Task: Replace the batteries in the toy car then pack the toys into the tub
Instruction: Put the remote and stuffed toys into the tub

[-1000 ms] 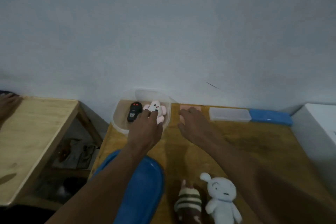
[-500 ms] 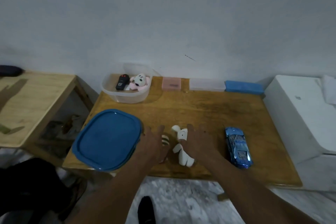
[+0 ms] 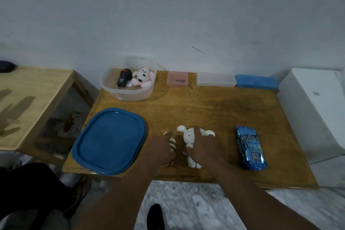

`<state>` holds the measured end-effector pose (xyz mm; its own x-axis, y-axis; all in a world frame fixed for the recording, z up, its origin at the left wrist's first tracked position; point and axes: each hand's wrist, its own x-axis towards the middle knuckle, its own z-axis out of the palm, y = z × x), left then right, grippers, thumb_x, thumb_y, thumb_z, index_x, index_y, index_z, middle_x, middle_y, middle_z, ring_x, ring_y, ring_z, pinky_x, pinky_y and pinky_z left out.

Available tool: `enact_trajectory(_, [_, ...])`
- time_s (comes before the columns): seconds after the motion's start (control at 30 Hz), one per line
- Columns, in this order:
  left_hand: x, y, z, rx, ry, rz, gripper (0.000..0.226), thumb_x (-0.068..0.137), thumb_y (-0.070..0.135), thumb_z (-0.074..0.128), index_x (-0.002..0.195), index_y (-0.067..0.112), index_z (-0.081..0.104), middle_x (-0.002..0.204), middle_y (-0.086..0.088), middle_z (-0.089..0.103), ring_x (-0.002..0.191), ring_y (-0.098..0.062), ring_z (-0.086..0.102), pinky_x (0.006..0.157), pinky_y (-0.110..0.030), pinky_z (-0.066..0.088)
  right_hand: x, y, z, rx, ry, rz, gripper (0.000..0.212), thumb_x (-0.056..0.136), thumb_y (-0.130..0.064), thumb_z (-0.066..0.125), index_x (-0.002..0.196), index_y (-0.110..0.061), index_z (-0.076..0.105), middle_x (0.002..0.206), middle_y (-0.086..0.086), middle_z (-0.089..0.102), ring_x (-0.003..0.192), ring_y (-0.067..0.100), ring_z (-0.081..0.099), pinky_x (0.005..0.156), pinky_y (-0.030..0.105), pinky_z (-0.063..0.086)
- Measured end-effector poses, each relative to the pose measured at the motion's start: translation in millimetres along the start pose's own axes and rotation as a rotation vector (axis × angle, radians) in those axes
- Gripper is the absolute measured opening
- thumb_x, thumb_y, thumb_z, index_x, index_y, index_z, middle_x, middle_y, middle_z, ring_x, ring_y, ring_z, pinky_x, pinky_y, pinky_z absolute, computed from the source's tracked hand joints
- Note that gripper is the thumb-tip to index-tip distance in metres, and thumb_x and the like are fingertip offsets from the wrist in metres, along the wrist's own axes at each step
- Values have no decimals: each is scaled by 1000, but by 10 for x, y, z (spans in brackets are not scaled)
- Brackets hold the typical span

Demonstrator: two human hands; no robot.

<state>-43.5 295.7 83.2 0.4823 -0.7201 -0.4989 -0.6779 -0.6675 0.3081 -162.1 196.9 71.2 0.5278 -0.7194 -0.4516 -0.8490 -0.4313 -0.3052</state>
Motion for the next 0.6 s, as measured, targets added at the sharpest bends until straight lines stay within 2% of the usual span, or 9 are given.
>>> enact_trajectory(0.13, [-26, 2, -9, -25, 27, 6, 72, 82, 36, 65, 146, 27, 33, 130, -9, 58, 117, -25, 56, 91, -32, 50, -29, 61, -5, 75, 57, -44, 80, 84, -42, 64, 148, -23, 20, 148, 9, 36, 131, 29, 37, 103, 37, 38])
enact_trajectory(0.23, [-117, 26, -94, -78, 115, 7, 63, 82, 33, 66, 139, 28, 39, 121, -8, 63, 108, -23, 60, 83, -30, 51, -109, 67, -95, 129, 124, -101, 75, 80, -36, 67, 143, -23, 29, 140, 6, 45, 124, 27, 40, 96, 35, 39])
enact_trajectory(0.3, [-182, 52, -234, -134, 187, 10, 60, 81, 31, 67, 135, 26, 43, 117, -7, 64, 105, -23, 61, 81, -29, 51, -149, 9, -217, 178, 163, -136, 72, 81, -34, 67, 142, -24, 31, 138, 8, 45, 122, 26, 42, 93, 34, 40])
enact_trajectory(0.4, [-297, 76, -563, -188, 290, 4, 64, 76, 28, 70, 134, 25, 44, 115, -8, 66, 104, -25, 62, 85, -34, 54, -169, -180, -464, 236, 211, -193, 68, 82, -33, 70, 140, -25, 35, 138, 6, 47, 119, 24, 49, 90, 33, 45])
enact_trajectory(0.47, [-365, 58, -820, -213, 376, 8, 66, 73, 26, 72, 134, 25, 45, 115, -9, 66, 105, -26, 62, 85, -35, 54, -148, -358, -618, 274, 252, -220, 71, 80, -33, 73, 139, -29, 34, 138, 5, 48, 116, 23, 53, 82, 31, 47])
enact_trajectory(0.6, [-384, -88, -1293, -237, 518, 26, 67, 74, 22, 70, 137, 24, 45, 116, -11, 65, 103, -28, 62, 81, -31, 51, -38, -756, -862, 301, 309, -306, 76, 76, -36, 75, 139, -33, 32, 135, 6, 51, 109, 26, 57, 77, 32, 52])
